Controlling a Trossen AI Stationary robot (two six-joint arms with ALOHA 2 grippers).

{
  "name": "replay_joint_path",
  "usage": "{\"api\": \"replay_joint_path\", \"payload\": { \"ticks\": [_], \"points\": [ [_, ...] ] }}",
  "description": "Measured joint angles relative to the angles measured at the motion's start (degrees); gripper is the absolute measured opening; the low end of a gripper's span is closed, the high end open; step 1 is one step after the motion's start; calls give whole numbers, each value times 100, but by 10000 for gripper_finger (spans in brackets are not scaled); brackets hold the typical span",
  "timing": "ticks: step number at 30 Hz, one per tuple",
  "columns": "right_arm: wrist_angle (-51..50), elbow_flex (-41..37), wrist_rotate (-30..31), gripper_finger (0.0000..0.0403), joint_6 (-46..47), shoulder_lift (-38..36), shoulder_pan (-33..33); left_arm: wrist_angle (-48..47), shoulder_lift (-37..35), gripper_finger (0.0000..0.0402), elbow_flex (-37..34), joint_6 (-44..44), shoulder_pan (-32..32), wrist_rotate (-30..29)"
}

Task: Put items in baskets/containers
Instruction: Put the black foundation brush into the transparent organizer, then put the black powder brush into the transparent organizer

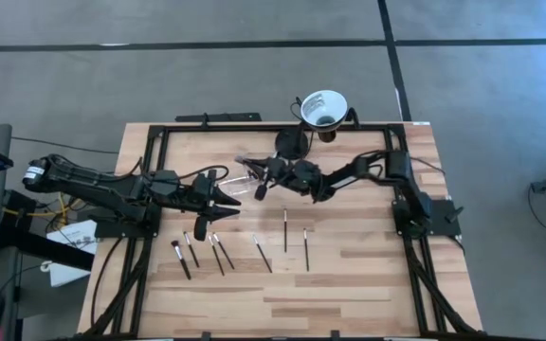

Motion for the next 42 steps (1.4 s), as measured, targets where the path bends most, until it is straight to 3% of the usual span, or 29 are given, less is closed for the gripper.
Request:
{"api": "replay_joint_path", "payload": {
  "ticks": [7, 15, 20, 25, 31, 35, 42],
  "points": [
    [-1659, 202, 167, 16, 197, -88, -3, -28, 0, 102, 0, 1, 4, 0],
    [-1816, 248, 170, 24, 286, -312, 40, -772, -2, 102, 0, -431, 4, 0],
    [-1852, 246, 163, 62, 516, -377, 37, -1907, -2, 102, 0, -1996, -46, 56],
    [-1852, 246, 163, 108, 547, -377, 40, -3536, -2, 102, 0, -4303, -90, 762],
    [-1830, 244, 161, 148, 545, -377, 101, -5464, 0, 102, 0, -6935, -813, 1375],
    [-1828, 244, 161, 165, 497, -377, 116, -5708, -2, 102, -77, -8316, -1509, 1149],
    [-1830, 242, 158, 179, 499, -379, 116, -5717, 204, 102, -863, -10324, -2486, 1156]
  ]
}}
